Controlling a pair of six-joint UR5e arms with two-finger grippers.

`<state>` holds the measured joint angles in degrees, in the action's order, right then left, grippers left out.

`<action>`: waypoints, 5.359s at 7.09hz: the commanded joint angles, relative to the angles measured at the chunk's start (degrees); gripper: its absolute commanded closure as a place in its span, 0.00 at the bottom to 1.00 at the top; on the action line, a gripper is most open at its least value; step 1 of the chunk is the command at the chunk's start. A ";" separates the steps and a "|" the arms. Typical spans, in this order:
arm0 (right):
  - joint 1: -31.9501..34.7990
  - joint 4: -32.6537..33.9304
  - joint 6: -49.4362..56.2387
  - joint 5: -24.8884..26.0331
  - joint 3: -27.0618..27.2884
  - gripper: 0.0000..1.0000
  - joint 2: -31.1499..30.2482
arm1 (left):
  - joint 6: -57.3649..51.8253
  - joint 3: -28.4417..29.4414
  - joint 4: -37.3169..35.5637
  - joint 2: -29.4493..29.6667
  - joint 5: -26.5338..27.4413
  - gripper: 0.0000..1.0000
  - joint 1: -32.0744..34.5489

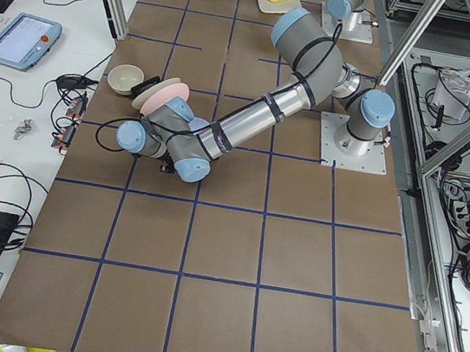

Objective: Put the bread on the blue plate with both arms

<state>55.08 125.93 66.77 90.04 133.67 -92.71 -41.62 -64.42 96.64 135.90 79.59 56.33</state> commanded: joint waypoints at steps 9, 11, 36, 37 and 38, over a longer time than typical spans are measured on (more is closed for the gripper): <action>-2.61 6.61 -2.41 0.65 3.27 0.90 2.10 | -1.35 2.73 4.78 -5.18 7.24 0.98 -0.52; -1.73 1.44 -9.08 0.84 2.05 0.90 -1.31 | -0.83 2.19 11.78 -11.76 7.25 0.98 0.52; 46.94 -22.37 -64.55 -9.80 -29.60 0.83 3.64 | 33.98 -24.15 -5.28 -42.93 11.28 0.00 30.41; 49.40 -16.05 -65.36 -10.06 -30.74 0.83 9.16 | 34.59 -19.48 -2.19 -41.87 11.12 0.00 30.68; 51.25 -10.50 -65.54 -9.54 -32.23 0.83 15.74 | 34.94 -19.86 -1.81 -43.86 10.85 0.00 31.11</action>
<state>103.70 108.22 1.89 80.26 103.01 -84.54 -7.14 -86.28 92.72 93.11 90.36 87.04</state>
